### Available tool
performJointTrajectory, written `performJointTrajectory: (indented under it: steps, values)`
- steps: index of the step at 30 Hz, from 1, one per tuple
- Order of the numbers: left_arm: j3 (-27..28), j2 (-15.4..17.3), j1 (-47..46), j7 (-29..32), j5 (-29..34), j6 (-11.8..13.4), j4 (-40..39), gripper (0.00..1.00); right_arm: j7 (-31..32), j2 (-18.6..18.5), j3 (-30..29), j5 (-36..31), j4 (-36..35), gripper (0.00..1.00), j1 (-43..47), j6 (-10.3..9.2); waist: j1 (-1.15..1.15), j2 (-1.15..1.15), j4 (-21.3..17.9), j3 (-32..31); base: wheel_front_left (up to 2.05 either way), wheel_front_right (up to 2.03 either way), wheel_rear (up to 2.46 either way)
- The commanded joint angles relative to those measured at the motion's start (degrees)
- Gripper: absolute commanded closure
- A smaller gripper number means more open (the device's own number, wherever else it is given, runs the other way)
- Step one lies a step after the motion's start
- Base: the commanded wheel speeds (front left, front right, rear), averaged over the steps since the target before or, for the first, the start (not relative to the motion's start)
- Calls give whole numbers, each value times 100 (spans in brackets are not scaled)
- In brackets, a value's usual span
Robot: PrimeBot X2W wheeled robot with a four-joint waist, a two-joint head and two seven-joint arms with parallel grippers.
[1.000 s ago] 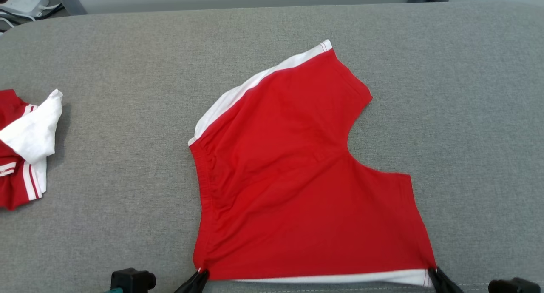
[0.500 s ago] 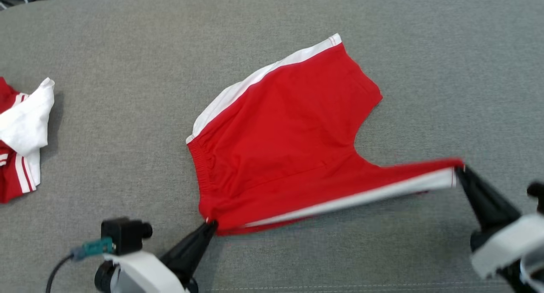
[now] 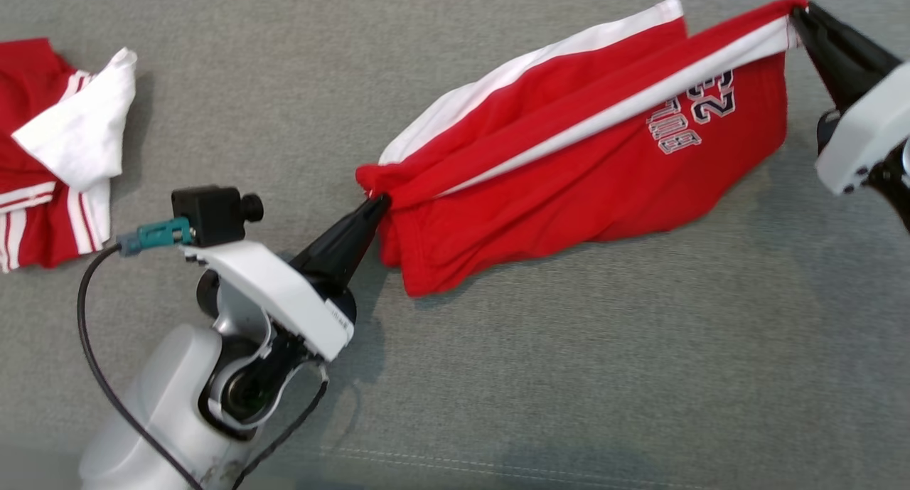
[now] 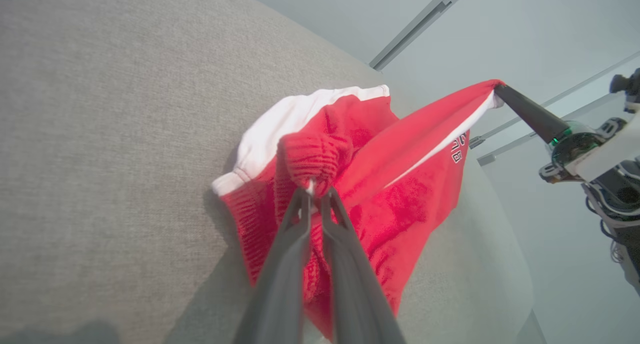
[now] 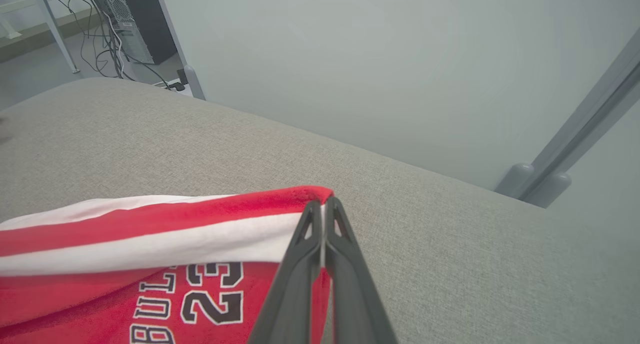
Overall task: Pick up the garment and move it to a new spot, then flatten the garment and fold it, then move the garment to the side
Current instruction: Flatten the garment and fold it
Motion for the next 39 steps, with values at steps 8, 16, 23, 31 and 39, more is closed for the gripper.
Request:
performJointTrajectory:
  steps: [8,16,23,31,39]
  values:
    - [62,-227,-853,-7,-188,-356,835,100,-184,-360,1084,458,1119,100,-1067,17,0,0,542,394,0,0,0]
    - [-96,-457,-1215,-209,-373,-500,1395,100,-544,-501,1854,922,1832,100,-1663,17,0,0,712,510,0,0,0]
    - [-319,-440,-1322,-481,-623,-518,1325,0,-813,-512,2347,1233,2236,62,-1993,17,0,0,766,537,0,0,0]
    - [-492,-239,-1383,-1105,-690,-520,1263,0,-1434,-454,2532,1390,2667,0,-2267,17,0,0,812,544,0,0,0]
    - [-524,-30,-1281,-2029,-4,-325,1487,0,-2560,-365,2203,1271,3187,0,-2196,17,0,0,768,376,0,0,0]
